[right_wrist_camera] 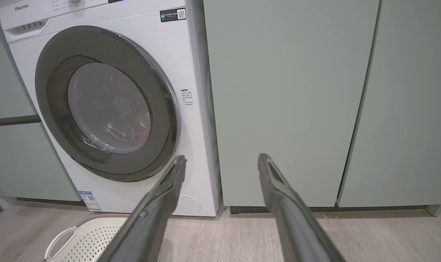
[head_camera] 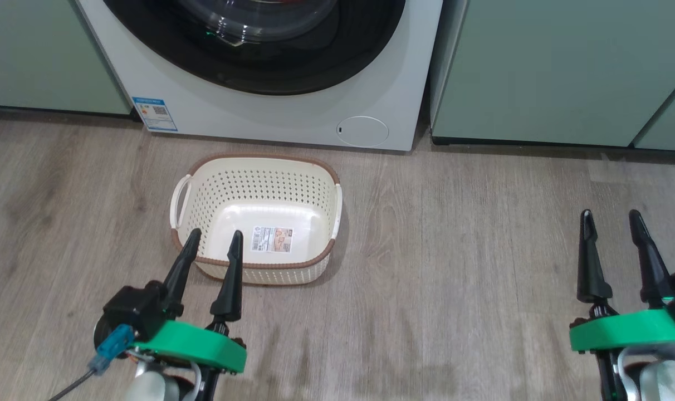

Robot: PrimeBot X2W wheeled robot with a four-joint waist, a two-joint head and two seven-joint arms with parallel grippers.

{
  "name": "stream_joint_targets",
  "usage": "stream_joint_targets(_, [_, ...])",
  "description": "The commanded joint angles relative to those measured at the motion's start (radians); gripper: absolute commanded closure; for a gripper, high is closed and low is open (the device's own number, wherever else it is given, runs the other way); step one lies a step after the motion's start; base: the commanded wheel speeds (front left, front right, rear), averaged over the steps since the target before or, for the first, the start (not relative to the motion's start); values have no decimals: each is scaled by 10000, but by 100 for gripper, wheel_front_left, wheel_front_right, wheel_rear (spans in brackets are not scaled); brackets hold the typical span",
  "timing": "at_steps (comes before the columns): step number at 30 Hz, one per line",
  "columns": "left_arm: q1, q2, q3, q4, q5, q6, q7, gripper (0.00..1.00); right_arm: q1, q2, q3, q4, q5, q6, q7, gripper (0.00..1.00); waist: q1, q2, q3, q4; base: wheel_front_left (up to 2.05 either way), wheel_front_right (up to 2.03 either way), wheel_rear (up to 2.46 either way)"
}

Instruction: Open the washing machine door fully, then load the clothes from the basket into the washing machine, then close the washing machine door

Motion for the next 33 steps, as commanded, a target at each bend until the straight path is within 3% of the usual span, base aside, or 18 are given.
stream_joint_targets(1, [-175,95,353,-282,76,75,-51,0,-176,-44,210,-319,-48,-2,-93,0,1,-1,-6,9,0,0,0])
stream_joint_targets(16, [-164,95,292,-357,369,279,-51,0,-266,-44,284,-274,-131,-2,-93,0,1,-1,-44,35,0,0,0])
stream_joint_targets(23, [-116,95,325,-407,-16,-6,-51,0,-251,-43,339,-199,-160,-2,-93,0,1,-1,-60,36,0,0,0])
stream_joint_targets(33, [-45,95,497,-214,-227,-36,-51,0,-240,-43,343,-132,-218,-2,-93,0,1,-1,-108,45,0,0,0])
